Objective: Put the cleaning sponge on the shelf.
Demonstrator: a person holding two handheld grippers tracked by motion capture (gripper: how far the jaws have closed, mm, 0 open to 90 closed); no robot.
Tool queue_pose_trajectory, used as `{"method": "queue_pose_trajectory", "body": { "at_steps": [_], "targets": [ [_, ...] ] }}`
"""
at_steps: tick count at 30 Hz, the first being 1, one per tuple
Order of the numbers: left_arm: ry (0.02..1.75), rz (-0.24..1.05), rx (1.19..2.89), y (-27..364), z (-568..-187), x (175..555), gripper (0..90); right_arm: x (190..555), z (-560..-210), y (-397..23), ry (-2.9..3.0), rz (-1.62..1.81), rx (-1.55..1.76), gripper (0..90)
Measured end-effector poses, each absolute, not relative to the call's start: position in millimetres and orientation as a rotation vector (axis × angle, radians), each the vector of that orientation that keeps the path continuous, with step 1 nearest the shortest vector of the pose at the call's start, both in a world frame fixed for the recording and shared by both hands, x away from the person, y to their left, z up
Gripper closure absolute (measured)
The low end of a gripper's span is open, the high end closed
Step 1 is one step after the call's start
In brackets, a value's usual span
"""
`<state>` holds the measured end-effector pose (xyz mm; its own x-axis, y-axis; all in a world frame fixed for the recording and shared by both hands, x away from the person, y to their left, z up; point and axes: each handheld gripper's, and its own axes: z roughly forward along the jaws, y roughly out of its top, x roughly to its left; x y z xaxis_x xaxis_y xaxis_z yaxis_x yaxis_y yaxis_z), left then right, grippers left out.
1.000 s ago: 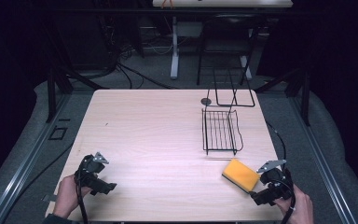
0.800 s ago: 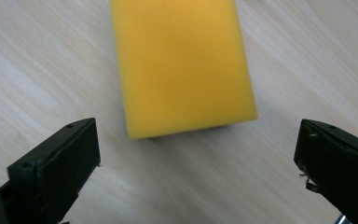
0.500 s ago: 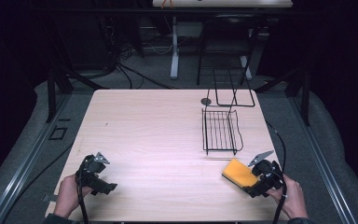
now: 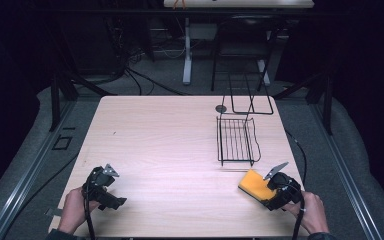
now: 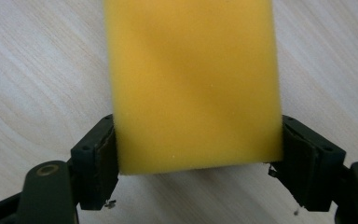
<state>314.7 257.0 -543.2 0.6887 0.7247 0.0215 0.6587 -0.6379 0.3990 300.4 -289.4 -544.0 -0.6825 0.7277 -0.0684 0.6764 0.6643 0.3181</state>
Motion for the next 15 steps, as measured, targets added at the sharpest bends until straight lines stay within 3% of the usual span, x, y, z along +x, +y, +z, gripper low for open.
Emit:
{"method": "queue_pose_trajectory", "body": {
  "at_steps": [15],
  "targets": [
    [1.095, 0.259, 2.528, 258.4, -542.8, 314.7, 5.6, 294.0, -532.6, -290.3, 2.679, 0.488, 1.130, 25.1]
  ]
}}
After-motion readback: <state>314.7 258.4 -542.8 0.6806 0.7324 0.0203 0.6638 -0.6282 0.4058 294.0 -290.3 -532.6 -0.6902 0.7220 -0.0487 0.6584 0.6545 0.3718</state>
